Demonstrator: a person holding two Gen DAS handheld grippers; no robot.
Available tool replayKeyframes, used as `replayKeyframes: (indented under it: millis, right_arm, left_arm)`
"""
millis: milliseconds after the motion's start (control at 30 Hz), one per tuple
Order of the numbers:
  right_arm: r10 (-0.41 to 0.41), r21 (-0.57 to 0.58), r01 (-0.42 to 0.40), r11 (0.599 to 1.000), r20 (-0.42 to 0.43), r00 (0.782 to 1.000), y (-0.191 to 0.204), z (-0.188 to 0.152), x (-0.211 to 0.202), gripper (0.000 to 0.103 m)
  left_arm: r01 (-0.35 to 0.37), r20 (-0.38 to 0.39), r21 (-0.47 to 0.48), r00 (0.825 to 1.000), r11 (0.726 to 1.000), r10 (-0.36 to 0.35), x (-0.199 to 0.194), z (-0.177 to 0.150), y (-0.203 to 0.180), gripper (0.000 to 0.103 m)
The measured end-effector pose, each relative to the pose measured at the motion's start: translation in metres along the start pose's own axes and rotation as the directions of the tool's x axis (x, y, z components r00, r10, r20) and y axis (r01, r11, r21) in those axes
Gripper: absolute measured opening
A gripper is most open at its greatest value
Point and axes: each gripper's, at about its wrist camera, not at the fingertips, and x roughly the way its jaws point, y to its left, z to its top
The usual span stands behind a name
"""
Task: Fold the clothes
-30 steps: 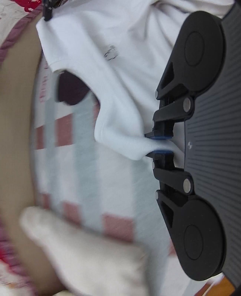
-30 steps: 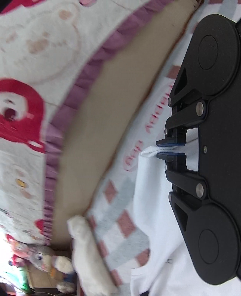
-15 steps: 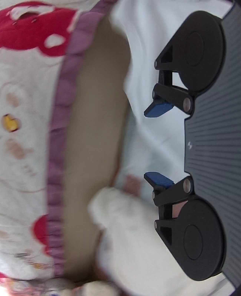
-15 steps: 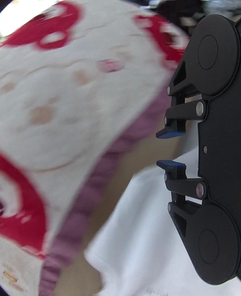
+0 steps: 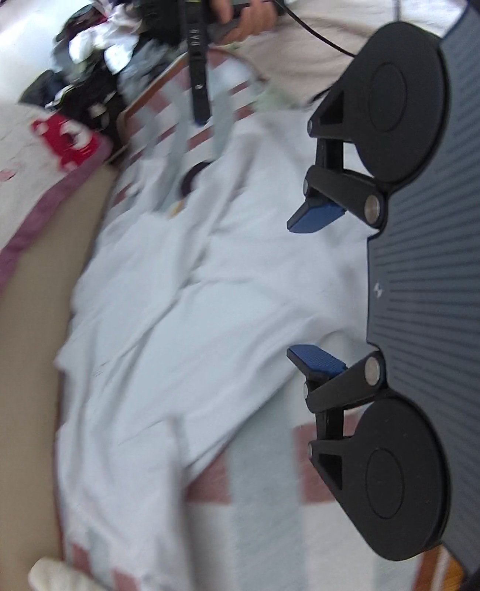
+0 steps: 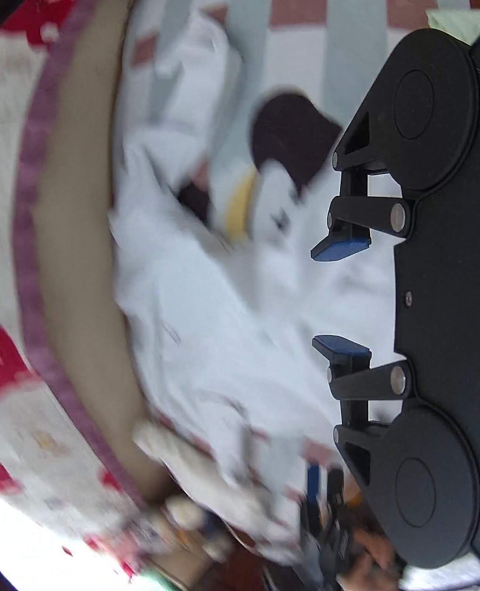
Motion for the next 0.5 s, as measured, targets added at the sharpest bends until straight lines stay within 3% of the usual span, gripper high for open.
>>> replayKeyframes:
  millis: [133, 200, 333, 367, 400, 433, 467, 500]
  right_arm:
    - [0.034, -0.211, -0.05, 0.976, -0.079, 0.996, 0.046, -0.01, 0.024, 0.05]
    - [0.063, -0.304, -0.099, 0.948, -0.124, 0.99, 0.068, -0.011, 0.044, 0.05]
    - [0.122, -0.411, -0.207, 0.888, -0.223, 0.967, 0.105, -0.021, 0.08, 0.05]
    - [0.092, -0.458, -0.202, 0.866, -0.251, 0.964, 0.115, -0.024, 0.088, 0.05]
    - [0.058, -0.508, -0.197, 0.839, -0.276, 0.959, 0.125, -0.026, 0.096, 0.05]
    - [0.015, -0.569, -0.184, 0.802, -0.288, 0.957, 0.134, -0.029, 0.101, 0.05]
    - [-0.003, -0.612, -0.182, 0.77, -0.289, 0.957, 0.142, -0.031, 0.102, 0.05]
    - [0.003, -0.636, -0.187, 0.749, -0.279, 0.96, 0.146, -0.03, 0.102, 0.051]
  left_arm:
    - [-0.013, -0.065, 0.017, 0.998, 1.0, 0.014, 0.006, -0.017, -0.009, 0.073]
    - [-0.021, -0.069, -0.004, 0.997, 1.0, 0.02, 0.009, -0.021, -0.008, 0.086]
    - [-0.036, -0.078, -0.048, 0.996, 0.998, 0.032, 0.014, -0.03, -0.007, 0.086]
    - [-0.039, -0.08, -0.058, 0.996, 0.998, 0.035, 0.016, -0.032, -0.007, 0.075]
    - [-0.043, -0.083, -0.069, 0.996, 0.997, 0.037, 0.017, -0.034, -0.006, 0.037]
    - [-0.047, -0.085, -0.08, 0.996, 0.996, 0.04, 0.018, -0.036, -0.006, 0.016]
    - [-0.048, -0.082, -0.088, 0.996, 0.995, 0.041, 0.018, -0.038, -0.006, 0.006]
    - [-0.036, -0.051, -0.083, 0.998, 0.996, 0.032, 0.007, -0.038, -0.011, 0.006]
